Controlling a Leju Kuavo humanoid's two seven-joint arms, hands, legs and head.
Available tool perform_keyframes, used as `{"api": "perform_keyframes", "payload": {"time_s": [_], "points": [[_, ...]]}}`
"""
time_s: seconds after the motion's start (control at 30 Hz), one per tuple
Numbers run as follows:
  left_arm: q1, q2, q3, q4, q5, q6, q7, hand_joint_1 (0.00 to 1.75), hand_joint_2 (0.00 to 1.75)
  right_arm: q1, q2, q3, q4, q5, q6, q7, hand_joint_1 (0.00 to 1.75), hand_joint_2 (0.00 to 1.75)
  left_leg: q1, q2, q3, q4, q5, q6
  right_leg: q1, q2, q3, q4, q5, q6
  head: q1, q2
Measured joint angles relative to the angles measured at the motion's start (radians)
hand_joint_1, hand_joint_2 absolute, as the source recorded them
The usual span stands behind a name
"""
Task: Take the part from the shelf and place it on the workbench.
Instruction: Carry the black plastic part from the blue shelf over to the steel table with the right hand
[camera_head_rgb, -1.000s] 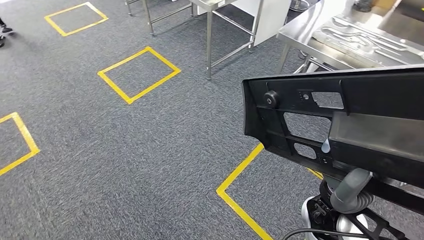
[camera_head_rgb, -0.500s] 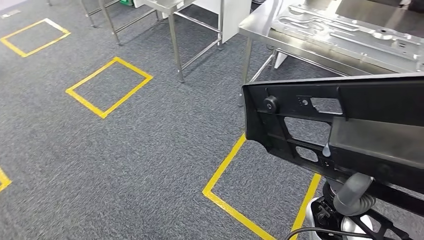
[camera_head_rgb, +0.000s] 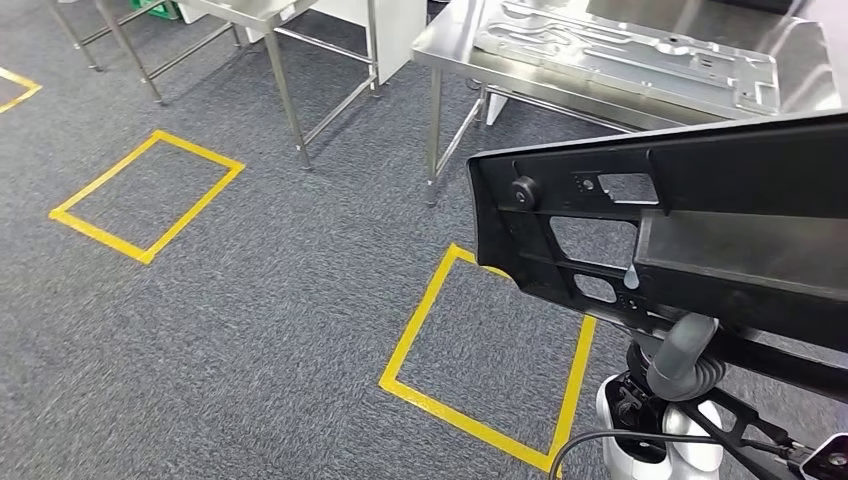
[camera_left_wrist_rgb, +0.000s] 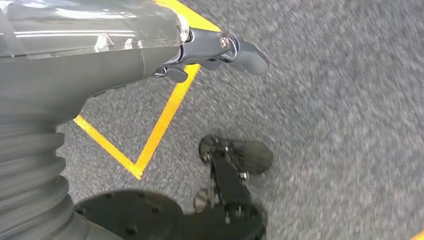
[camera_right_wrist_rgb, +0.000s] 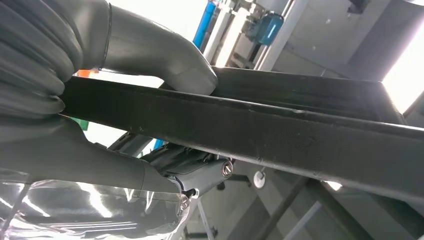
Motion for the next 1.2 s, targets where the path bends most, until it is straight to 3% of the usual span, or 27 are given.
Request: {"api": "perform_keyframes", "payload": {"time_s": [0.07,0.1,0.13,0.2,0.23,0.3,0.37,0.4,0.43,0.47,0.5,0.57,0.63,0.7,0.73,0.8,0.87,0.93,0.97,1.0,1.1,1.13,1.2], "points": [[-0.002,-0.001,0.001,0.0,0.006,0.009,0.0,0.0,1.75,-0.005,0.0,0.003,0.005,0.0,-0.002,0.0,1.64,1.75,-0.003,0.018,0.003,0.007,-0.009,-0.008,0.006,-0.038,0.069,-0.132,0.046,-0.012,0.0,0.0],[-0.002,-0.001,0.003,0.0,0.012,0.013,0.001,0.0,1.75,-0.007,0.0,0.006,0.007,0.0,-0.002,0.0,1.64,1.75,-0.004,0.026,0.004,0.01,-0.012,-0.014,0.01,-0.049,0.088,-0.168,0.054,-0.02,0.0,0.0],[-0.003,-0.001,0.006,0.0,0.017,0.015,0.003,0.0,1.75,-0.008,0.0,0.008,0.009,-0.001,-0.003,0.0,1.64,1.75,-0.006,0.034,0.006,0.011,-0.015,-0.02,0.014,-0.052,0.093,-0.181,0.054,-0.027,0.0,0.0],[-0.005,-0.001,0.012,0.0,0.026,0.012,0.008,0.0,1.75,-0.011,0.0,0.012,0.014,-0.001,-0.006,0.0,1.64,1.75,-0.006,0.049,0.01,0.01,-0.02,-0.032,0.013,-0.03,0.091,-0.183,0.058,-0.038,0.0,0.0],[-0.007,-0.001,0.015,0.0,0.028,0.01,0.009,0.0,1.75,-0.013,0.0,0.014,0.016,-0.002,-0.008,0.0,1.64,1.75,-0.005,0.042,0.011,0.017,-0.027,-0.037,0.01,-0.02,0.093,-0.187,0.06,-0.044,0.0,0.0],[-0.008,0.0,0.021,0.0,0.032,0.007,0.011,0.0,1.75,-0.02,0.0,0.02,0.021,-0.002,-0.01,0.0,1.64,1.75,0.0,0.001,-0.015,0.083,-0.072,-0.045,0.004,-0.001,0.096,-0.194,0.065,-0.055,0.0,0.0],[-0.006,0.0,0.025,0.0,0.035,0.006,0.012,0.0,1.75,-0.024,0.002,0.027,0.027,-0.003,-0.011,0.0,1.64,1.75,0.003,-0.037,-0.078,0.219,-0.137,-0.051,0.005,0.02,0.095,-0.194,0.067,-0.06,0.0,0.0],[-0.004,0.0,0.026,0.0,0.036,0.006,0.013,0.0,1.75,-0.024,0.002,0.029,0.03,-0.004,-0.011,0.0,1.64,1.75,0.003,-0.043,-0.107,0.275,-0.154,-0.053,0.006,0.033,0.094,-0.194,0.067,-0.06,0.0,0.0],[-0.003,0.0,0.028,0.0,0.037,0.006,0.013,0.0,1.75,-0.024,0.002,0.031,0.033,-0.005,-0.012,0.0,1.64,1.75,0.003,-0.045,-0.123,0.3,-0.152,-0.053,0.007,0.046,0.094,-0.193,0.067,-0.061,0.0,0.0],[-0.003,0.0,0.029,0.0,0.039,0.005,0.013,0.0,1.75,-0.025,0.002,0.031,0.036,-0.005,-0.013,0.0,1.64,1.75,0.003,-0.047,-0.12,0.284,-0.129,-0.053,0.007,0.059,0.094,-0.191,0.067,-0.06,0.0,0.0],[-0.003,0.001,0.031,0.0,0.04,0.005,0.012,0.0,1.75,-0.026,0.002,0.032,0.038,-0.007,-0.015,0.0,1.64,1.75,0.004,-0.054,-0.099,0.231,-0.091,-0.05,0.007,0.072,0.095,-0.19,0.066,-0.059,0.0,0.0],[-0.003,0.002,0.033,0.0,0.041,0.004,0.012,0.0,1.75,-0.03,0.002,0.033,0.041,-0.009,-0.017,0.0,1.64,1.75,0.006,-0.098,-0.041,0.091,-0.024,-0.042,0.007,0.095,0.095,-0.185,0.065,-0.053,0.0,0.0],[-0.003,0.004,0.036,0.0,0.041,0.003,0.012,0.0,1.75,-0.034,0.002,0.034,0.044,-0.013,-0.018,0.0,1.64,1.75,0.006,-0.133,-0.013,0.024,-0.008,-0.033,0.005,0.117,0.088,-0.182,0.067,-0.042,0.0,0.0],[-0.006,0.004,0.039,0.0,0.041,0.002,0.012,0.0,1.75,-0.037,0.002,0.034,0.046,-0.015,-0.019,0.0,1.64,1.75,0.005,-0.12,-0.011,0.02,-0.006,-0.023,0.002,0.137,0.081,-0.184,0.073,-0.026,0.0,0.0],[-0.007,0.003,0.039,0.0,0.041,0.001,0.011,0.0,1.75,-0.037,0.001,0.034,0.046,-0.016,-0.021,0.0,1.64,1.75,0.006,-0.108,-0.009,0.015,-0.003,-0.016,0.001,0.131,0.077,-0.181,0.071,-0.02,0.0,0.0],[-0.009,0.002,0.04,0.0,0.041,-0.002,0.01,0.0,1.75,-0.039,0.0,0.034,0.047,-0.016,-0.024,0.0,1.64,1.75,0.01,-0.081,-0.007,0.005,0.004,-0.003,0.004,0.08,0.05,-0.129,0.038,-0.011,0.0,0.0],[-0.007,0.003,0.041,0.0,0.041,-0.005,0.009,0.0,1.75,-0.039,0.0,0.034,0.048,-0.017,-0.027,0.0,1.64,1.75,0.007,-0.053,-0.007,0.003,0.004,0.005,0.003,0.029,-0.012,-0.001,-0.029,-0.003,0.0,0.0],[-0.005,0.005,0.044,0.0,0.041,-0.006,0.009,0.0,1.75,-0.036,0.0,0.034,0.05,-0.018,-0.028,0.0,1.64,1.75,0.005,-0.024,-0.009,0.004,0.002,0.005,-0.001,0.018,-0.06,0.099,-0.061,0.004,0.0,0.0],[-0.005,0.005,0.045,0.0,0.041,-0.006,0.009,0.0,1.75,-0.036,-0.001,0.034,0.051,-0.018,-0.028,0.0,1.64,1.75,0.004,-0.011,-0.009,0.005,0.001,0.004,-0.002,0.014,-0.057,0.096,-0.049,0.006,0.0,0.0],[-0.006,0.005,0.046,0.0,0.041,-0.006,0.009,0.0,1.75,-0.036,-0.001,0.034,0.052,-0.018,-0.028,0.0,1.64,1.75,0.004,0.001,-0.007,0.007,-0.002,0.002,-0.002,0.007,-0.029,0.048,-0.021,0.005,0.0,0.0],[-0.008,0.005,0.047,0.0,0.041,-0.008,0.009,0.0,1.75,-0.037,-0.001,0.034,0.052,-0.017,-0.027,0.0,1.64,1.75,-0.002,0.03,-0.001,0.014,-0.013,-0.01,0.006,-0.054,0.081,-0.148,0.052,-0.01,0.0,0.0],[-0.009,0.004,0.047,0.0,0.041,-0.009,0.008,0.0,1.75,-0.037,-0.001,0.034,0.052,-0.017,-0.027,0.0,1.64,1.75,-0.004,0.038,0.001,0.016,-0.016,-0.016,0.009,-0.065,0.093,-0.173,0.056,-0.018,0.0,0.0],[-0.01,0.004,0.047,0.0,0.041,-0.013,0.006,0.0,1.75,-0.036,-0.001,0.034,0.052,-0.015,-0.027,0.0,1.64,1.75,-0.006,0.057,0.006,0.015,-0.02,-0.028,0.013,-0.049,0.091,-0.179,0.056,-0.03,0.0,0.0]]}}
